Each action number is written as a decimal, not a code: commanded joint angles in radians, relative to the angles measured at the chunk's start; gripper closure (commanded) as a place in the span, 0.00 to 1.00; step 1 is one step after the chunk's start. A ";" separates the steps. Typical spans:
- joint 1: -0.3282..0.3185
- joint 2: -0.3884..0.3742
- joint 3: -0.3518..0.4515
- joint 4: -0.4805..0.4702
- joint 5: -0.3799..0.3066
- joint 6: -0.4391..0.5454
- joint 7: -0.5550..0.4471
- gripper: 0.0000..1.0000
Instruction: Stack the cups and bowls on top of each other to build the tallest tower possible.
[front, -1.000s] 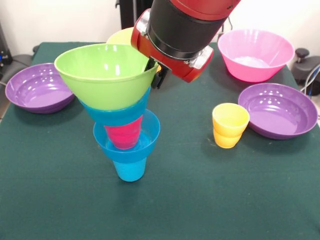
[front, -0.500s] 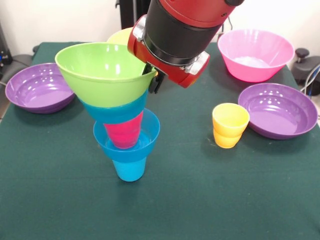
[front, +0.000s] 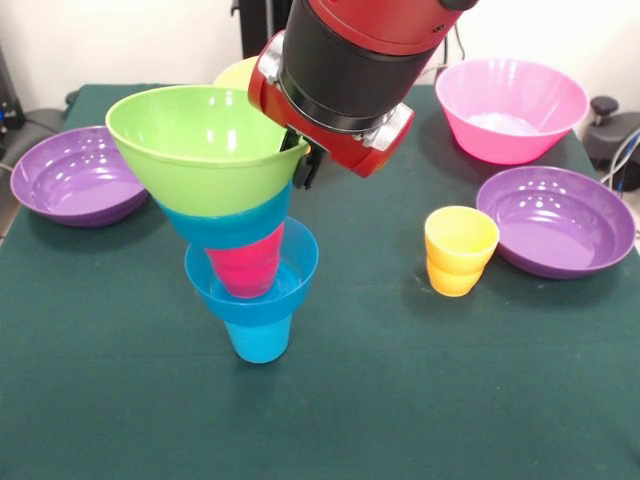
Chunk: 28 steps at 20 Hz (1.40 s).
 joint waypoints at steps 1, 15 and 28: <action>-0.017 0.028 0.086 0.022 0.003 -0.015 -0.278 1.00; -0.019 0.028 0.101 0.023 0.043 0.019 -0.253 1.00; -0.022 0.037 0.096 0.017 0.063 0.022 -0.260 1.00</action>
